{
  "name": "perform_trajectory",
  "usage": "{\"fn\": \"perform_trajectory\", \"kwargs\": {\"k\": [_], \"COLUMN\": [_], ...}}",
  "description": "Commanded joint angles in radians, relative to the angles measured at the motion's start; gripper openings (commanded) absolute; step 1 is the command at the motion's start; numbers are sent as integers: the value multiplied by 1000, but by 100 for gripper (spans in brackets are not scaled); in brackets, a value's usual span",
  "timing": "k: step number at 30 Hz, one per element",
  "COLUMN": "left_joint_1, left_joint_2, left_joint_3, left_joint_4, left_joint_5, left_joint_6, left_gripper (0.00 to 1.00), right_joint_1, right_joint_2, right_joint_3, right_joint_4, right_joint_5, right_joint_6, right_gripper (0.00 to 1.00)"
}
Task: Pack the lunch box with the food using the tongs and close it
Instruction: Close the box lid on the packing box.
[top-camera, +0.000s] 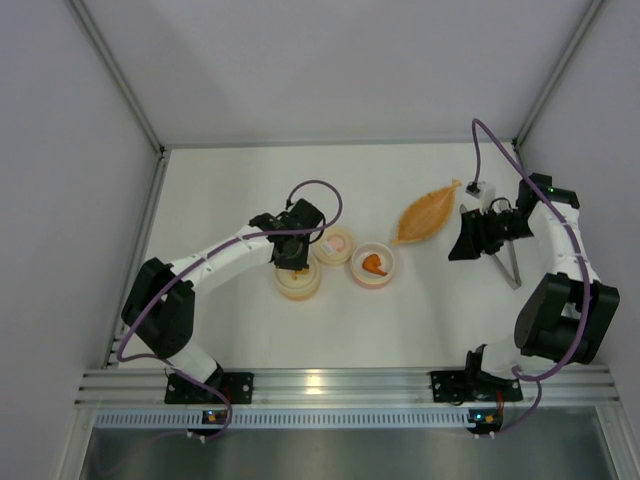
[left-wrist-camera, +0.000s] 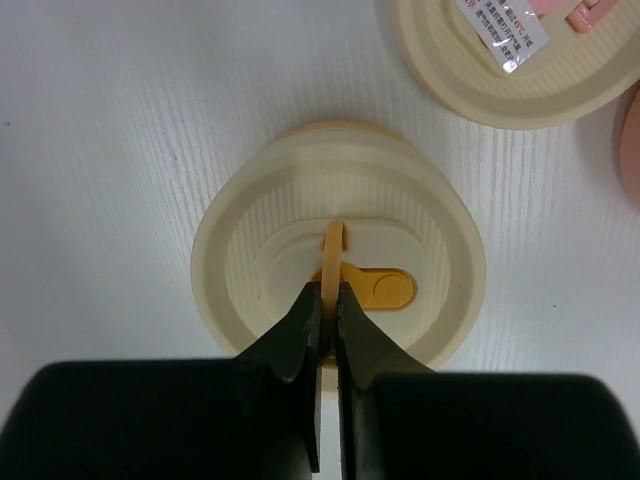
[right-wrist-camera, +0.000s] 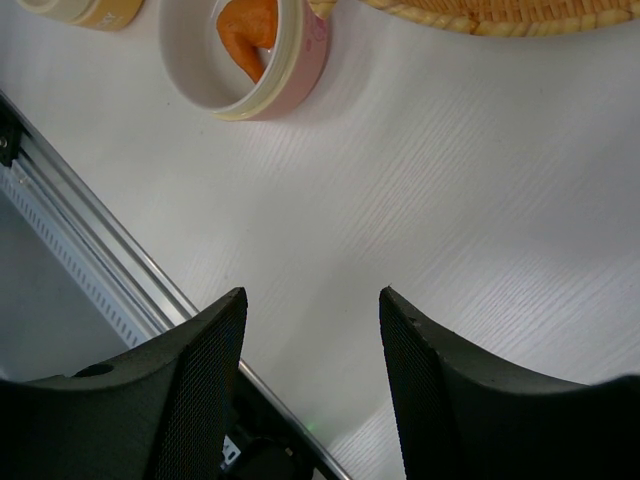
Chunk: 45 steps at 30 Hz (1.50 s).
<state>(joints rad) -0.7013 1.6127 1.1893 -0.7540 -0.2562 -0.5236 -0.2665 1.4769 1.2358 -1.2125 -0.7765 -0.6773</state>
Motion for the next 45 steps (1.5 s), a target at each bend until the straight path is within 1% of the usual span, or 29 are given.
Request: {"fn": "perform_trajectory", "kwargs": {"k": [1, 4, 7, 10, 13, 15, 16, 18, 19, 21, 22, 24, 25, 27, 28, 30, 31, 34, 39, 45], "left_joint_1": [-3, -3, -3, -3, -3, -3, -3, -1, 0, 0, 3, 5, 5, 9, 13, 14, 16, 31, 69, 192], "left_joint_2": [-16, -14, -10, -2, -5, -13, -16, -27, -30, -33, -34, -33, -34, -37, -43, -53, -56, -51, 29, 81], "left_joint_3": [-14, -19, -19, -7, 1, -7, -10, -33, -40, -68, -76, -105, -115, -141, -172, -200, -217, -244, -237, -232], "left_joint_4": [33, 38, 45, 44, 57, 73, 85, 99, 105, 116, 108, 97, 96, 88, 88, 87, 82, 78, 62, 68], "left_joint_5": [17, 47, 77, 161, 204, 245, 256, 352, 391, 461, 498, 547, 549, 551, 545, 529, 526, 537, 532, 512], "left_joint_6": [37, 77, 149, 269, 338, 413, 477, 552, 639, 713, 812, 917, 998, 1077, 1161, 1233, 1304, 1399, 1442, 1491], "left_gripper": [0, 0, 0, 0, 0, 0, 0, 0, 0, 0, 0, 0, 0, 0, 0, 0, 0, 0, 0, 0], "right_joint_1": [-7, -7, -7, -7, -7, -7, -7, -8, -7, -7, -7, -7, -7, -7, -8, -8, -8, -8, -8, -8], "right_joint_2": [10, 11, 11, 13, 17, 20, 22, 23, 23, 22, 22, 20, 20, 20, 19, 19, 19, 19, 19, 16], "right_joint_3": [5, 7, 8, 8, 10, 14, 16, 17, 17, 17, 16, 14, 13, 13, 11, 8, 8, 5, 13, 16], "right_joint_4": [24, 21, 19, 18, 16, 14, 13, 10, 10, 7, 7, 5, 7, 5, 5, 7, 5, 7, 2, -5], "right_joint_5": [-38, -38, -38, -38, -41, -43, -44, -44, -44, -43, -43, -41, -41, -40, -40, -38, -38, -40, -33, -23], "right_joint_6": [-24, -27, -31, -34, -38, -38, -39, -42, -45, -48, -48, -50, -51, -53, -54, -54, -54, -53, -53, -59], "right_gripper": [55, 55, 55, 55, 55, 55, 55, 55, 55, 55, 55, 55, 55, 55, 55, 55, 55, 55, 54, 54]}}
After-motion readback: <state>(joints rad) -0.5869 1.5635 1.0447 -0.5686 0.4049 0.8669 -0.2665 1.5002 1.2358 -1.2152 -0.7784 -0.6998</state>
